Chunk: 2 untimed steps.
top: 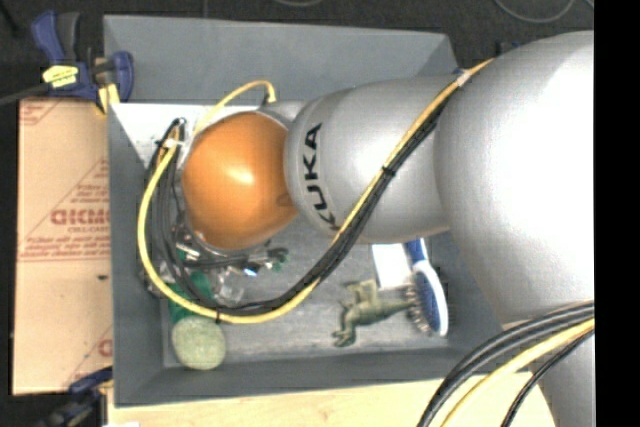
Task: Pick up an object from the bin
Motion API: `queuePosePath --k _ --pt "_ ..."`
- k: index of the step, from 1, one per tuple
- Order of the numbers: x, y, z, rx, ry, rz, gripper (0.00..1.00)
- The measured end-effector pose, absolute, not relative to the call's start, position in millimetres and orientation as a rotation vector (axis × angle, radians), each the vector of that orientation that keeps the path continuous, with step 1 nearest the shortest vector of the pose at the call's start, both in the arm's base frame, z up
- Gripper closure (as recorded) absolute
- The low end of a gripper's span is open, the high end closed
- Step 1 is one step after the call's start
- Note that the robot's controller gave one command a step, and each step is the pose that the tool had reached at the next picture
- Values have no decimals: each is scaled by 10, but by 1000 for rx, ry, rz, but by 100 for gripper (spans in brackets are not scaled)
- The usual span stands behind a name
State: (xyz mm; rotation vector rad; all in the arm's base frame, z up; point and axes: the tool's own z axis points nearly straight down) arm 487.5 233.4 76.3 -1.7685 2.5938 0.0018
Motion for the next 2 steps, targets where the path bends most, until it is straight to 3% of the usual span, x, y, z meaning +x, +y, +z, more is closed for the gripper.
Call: queuePosePath --k 1,2 --pt "4770 2335 702 -1746 2610 3 100" --pt "4770 2335 702 -1746 2611 3 100"
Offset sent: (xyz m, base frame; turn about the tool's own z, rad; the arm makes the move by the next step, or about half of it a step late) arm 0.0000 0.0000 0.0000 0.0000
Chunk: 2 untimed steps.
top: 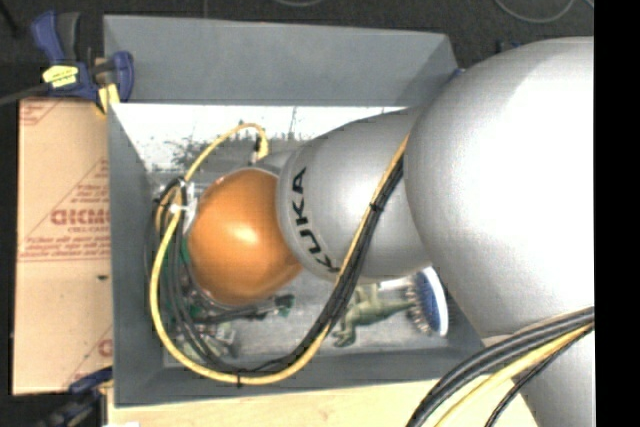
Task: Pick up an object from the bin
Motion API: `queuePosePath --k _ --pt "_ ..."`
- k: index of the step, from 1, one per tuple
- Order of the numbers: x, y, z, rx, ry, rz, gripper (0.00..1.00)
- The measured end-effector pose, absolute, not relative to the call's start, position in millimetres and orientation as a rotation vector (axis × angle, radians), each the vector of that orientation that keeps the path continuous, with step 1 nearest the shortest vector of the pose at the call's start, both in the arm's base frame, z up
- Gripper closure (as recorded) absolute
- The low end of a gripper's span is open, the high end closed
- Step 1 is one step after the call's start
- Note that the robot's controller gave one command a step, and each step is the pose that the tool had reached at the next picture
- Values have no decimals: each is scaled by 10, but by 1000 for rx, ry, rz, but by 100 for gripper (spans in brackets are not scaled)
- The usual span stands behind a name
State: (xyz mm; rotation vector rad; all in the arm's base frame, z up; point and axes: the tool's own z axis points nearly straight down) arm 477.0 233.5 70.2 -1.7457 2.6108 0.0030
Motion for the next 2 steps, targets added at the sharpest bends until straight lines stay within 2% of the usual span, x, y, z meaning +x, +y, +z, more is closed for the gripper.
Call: queuePosePath --k 1,2 --pt "4764 2332 733 -1745 2612 4 100" --pt "4749 2325 875 -1748 2618 4 100"
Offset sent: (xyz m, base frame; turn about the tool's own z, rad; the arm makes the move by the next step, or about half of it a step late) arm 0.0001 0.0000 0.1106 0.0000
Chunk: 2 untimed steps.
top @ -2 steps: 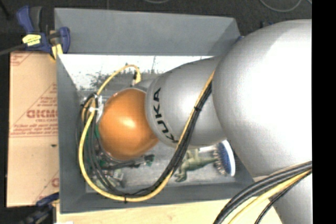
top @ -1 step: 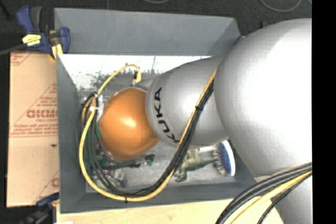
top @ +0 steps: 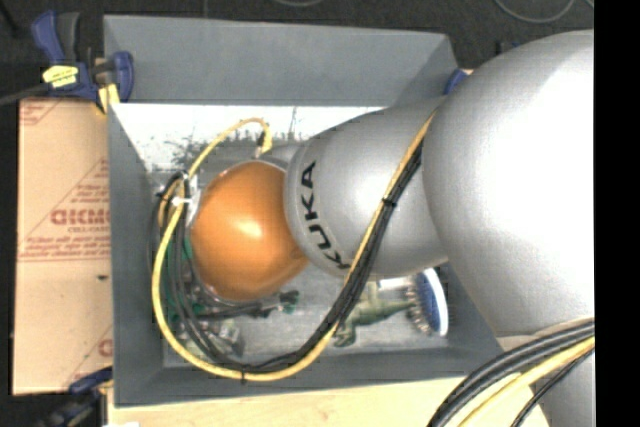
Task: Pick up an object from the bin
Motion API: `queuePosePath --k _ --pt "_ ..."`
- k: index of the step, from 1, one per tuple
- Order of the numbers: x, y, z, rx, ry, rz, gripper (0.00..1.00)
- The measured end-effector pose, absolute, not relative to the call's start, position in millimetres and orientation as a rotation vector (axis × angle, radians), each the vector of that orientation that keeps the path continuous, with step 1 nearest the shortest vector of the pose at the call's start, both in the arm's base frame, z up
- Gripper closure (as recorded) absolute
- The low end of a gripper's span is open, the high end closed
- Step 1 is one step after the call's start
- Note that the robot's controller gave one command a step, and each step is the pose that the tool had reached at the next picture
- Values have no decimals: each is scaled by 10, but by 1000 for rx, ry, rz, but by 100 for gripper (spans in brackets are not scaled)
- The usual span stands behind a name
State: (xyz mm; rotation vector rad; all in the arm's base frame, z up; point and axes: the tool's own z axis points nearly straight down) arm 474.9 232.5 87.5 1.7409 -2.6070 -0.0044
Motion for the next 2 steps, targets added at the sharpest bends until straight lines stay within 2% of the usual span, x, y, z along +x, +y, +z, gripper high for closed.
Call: queuePosePath --k 2 --pt "4769 2334 1280 1746 -2613 -2 100"
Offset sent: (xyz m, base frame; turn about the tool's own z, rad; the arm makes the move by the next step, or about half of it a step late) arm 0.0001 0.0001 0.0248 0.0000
